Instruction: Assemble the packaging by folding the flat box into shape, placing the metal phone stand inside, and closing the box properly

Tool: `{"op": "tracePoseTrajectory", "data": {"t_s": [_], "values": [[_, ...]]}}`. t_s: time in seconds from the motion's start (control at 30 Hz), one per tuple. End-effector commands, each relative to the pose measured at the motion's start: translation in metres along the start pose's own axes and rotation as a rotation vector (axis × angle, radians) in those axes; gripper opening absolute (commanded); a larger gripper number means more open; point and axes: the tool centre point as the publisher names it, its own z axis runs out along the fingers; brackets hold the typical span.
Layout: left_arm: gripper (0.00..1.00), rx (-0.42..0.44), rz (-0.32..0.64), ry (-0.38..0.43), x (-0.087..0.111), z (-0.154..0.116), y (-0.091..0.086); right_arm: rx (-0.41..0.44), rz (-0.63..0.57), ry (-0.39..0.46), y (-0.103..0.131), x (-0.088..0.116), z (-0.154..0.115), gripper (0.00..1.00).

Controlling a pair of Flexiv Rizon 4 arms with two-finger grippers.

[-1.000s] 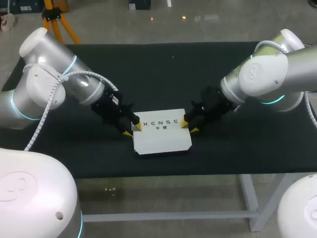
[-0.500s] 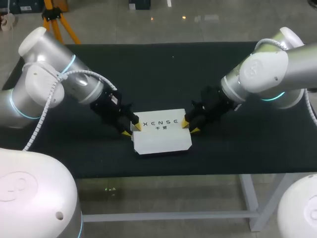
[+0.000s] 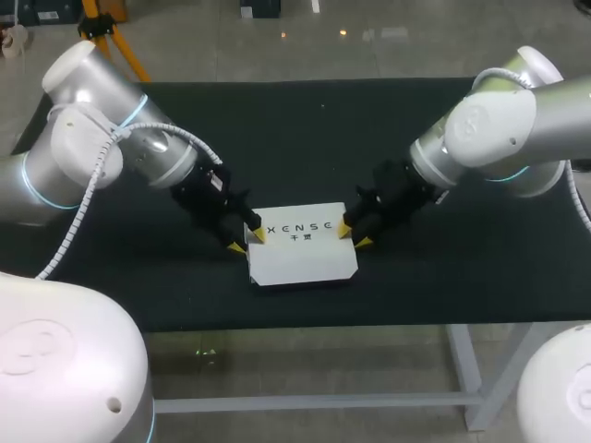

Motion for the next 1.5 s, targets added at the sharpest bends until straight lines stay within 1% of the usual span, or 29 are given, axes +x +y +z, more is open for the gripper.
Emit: {"op": "tracePoseTrajectory", "data": {"t_s": [0.03, 0.5, 0.93, 1.5], "values": [[0.48, -0.021, -0.008, -0.014, 0.007, 0.0, -0.003, 0.013, 0.005, 0.005, 0.002, 0.004, 0.002, 0.43], [0.48, -0.063, -0.028, -0.02, 0.009, -0.003, -0.003, 0.042, 0.025, 0.015, 0.003, 0.009, -0.004, 0.43], [0.49, -0.069, -0.036, -0.021, 0.006, -0.004, -0.003, 0.048, 0.032, 0.007, 0.004, 0.01, -0.006, 0.43], [0.49, -0.085, -0.045, -0.029, 0.008, -0.011, -0.003, 0.069, 0.038, 0.005, 0.005, 0.013, -0.009, 0.44]]}}
